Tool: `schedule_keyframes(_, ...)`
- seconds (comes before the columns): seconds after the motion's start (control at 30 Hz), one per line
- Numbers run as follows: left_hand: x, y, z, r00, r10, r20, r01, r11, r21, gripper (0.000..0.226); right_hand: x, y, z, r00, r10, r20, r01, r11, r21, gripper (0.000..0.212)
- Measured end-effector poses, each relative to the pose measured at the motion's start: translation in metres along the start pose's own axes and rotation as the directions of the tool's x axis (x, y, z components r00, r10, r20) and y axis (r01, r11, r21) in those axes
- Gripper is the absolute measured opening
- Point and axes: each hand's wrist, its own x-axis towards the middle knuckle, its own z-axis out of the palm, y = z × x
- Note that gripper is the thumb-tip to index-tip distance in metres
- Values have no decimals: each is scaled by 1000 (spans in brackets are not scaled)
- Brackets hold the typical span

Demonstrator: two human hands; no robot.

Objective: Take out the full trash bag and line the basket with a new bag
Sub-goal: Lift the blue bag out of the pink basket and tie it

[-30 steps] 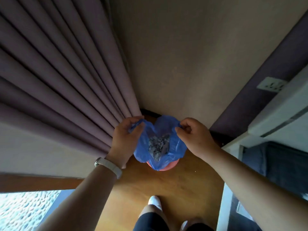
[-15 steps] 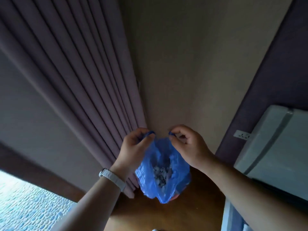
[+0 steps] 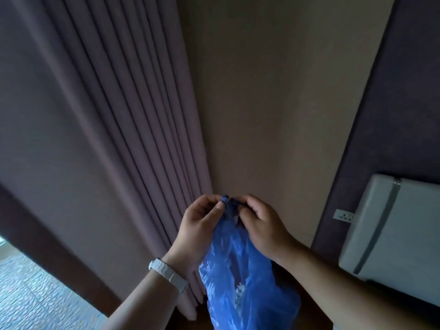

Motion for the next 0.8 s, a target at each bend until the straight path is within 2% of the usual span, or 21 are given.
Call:
schedule_keyframes(0.1, 5, 18, -12, 999, -16, 45, 16, 1000, -15, 11, 7, -15, 10, 1000, 0, 1, 0, 1000, -13, 28)
schedule_keyframes(0.27, 9, 50, -39, 983, -129, 129, 130, 991, -1, 45, 17, -36, 41, 992, -51, 119, 54, 998, -26, 33)
schedule_keyframes(0.33, 8, 59, -54, 973, -167, 157, 169, 986, 0, 40, 19, -36, 54, 983, -55, 174, 58, 998, -17, 31)
schedule_keyframes(0.47, 2, 71, -81, 976, -169, 133, 166, 985, 37, 9, 24, -35, 83, 968, -110, 228, 125, 991, -55, 21)
schedule_keyframes(0.6, -2, 77, -109, 988, -152, 35, 149, 985, 82, 7, 30, -35, 112, 972, -195, 131, 216, 960, -178, 17)
schedule_keyframes(0.7, -5, 81, -128, 989, -147, -18, 149, 979, 140, 8, 32, -35, 135, 974, -197, 111, 213, 964, -158, 19)
schedule_keyframes(0.8, -6, 85, -143, 995, -73, -74, 93, 945, 314, 10, 31, -33, 156, 979, -187, 82, 196, 973, -123, 21)
